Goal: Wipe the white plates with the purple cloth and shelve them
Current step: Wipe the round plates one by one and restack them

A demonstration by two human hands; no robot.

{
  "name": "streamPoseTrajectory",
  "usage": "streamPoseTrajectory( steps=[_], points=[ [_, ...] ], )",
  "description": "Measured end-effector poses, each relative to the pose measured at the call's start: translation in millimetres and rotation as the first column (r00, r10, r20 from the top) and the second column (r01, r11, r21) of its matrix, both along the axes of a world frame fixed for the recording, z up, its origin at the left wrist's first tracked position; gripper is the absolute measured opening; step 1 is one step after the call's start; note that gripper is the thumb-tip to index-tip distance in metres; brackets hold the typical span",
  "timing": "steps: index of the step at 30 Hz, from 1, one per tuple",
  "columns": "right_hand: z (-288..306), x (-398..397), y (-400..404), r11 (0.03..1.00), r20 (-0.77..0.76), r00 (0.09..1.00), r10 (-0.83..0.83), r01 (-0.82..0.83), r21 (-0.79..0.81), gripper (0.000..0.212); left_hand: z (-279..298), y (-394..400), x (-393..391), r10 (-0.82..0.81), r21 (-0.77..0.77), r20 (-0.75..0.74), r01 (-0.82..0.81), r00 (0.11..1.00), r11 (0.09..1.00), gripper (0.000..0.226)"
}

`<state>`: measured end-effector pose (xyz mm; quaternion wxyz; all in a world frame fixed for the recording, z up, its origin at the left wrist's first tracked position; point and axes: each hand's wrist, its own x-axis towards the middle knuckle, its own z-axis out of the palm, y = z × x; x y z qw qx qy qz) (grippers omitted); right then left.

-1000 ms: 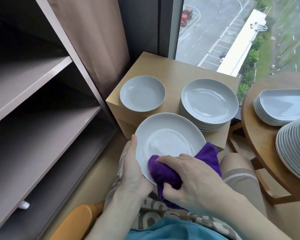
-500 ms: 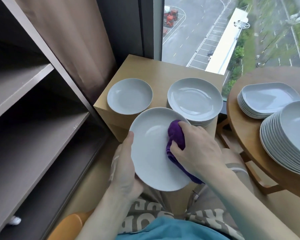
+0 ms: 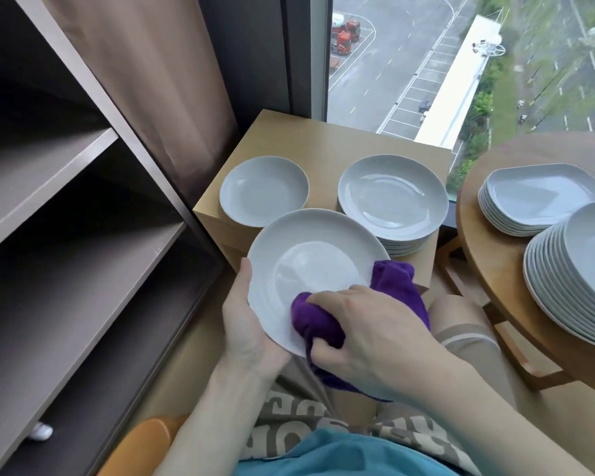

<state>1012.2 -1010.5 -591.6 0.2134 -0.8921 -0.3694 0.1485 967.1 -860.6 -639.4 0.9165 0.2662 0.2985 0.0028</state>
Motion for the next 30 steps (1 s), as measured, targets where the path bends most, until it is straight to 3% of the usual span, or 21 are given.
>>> streamPoseTrajectory(
  steps=[7, 13, 16, 20, 25, 30],
  points=[
    [-16.8, 27.8, -20.2, 0.942, 0.092, 0.939, -0.332, 0.335, -0.023, 0.019, 17.7, -3.2, 0.1, -0.006, 0.18, 0.053, -0.004, 0.999, 0.984, 0.064],
    [-25.6, 47.0, -7.3, 0.91, 0.226, 0.882, -0.413, 0.409, 0.066, 0.026, 6.5, -12.7, -4.9, -0.099, 0.308, 0.013, 0.09, 0.995, 0.947, 0.063],
    [-21.3, 46.4, 3.9, 0.938, 0.242, 0.91, -0.337, 0.303, 0.166, 0.037, 1.3, -17.8, -4.7, -0.117, 0.284, 0.016, 0.107, 0.993, 0.953, 0.066],
    [-19.3, 36.1, 15.9, 0.99, 0.32, 0.943, -0.093, 0.052, 0.132, 0.041, 0.4, -17.5, -4.7, -0.088, 0.206, 0.002, 0.085, 0.996, 0.975, 0.073],
    [-19.0, 9.7, 15.8, 0.975, 0.181, 0.964, 0.197, -0.211, 0.062, 0.037, -0.4, -9.5, 0.6, 0.003, 0.13, -0.091, 0.009, 0.996, 0.992, 0.085],
    [-17.4, 6.8, -7.3, 0.987, 0.015, 0.987, 0.162, -0.162, -0.007, 0.027, -2.2, 7.8, 2.7, 0.007, 0.136, -0.037, -0.002, 0.999, 0.991, 0.054]
  ],
)
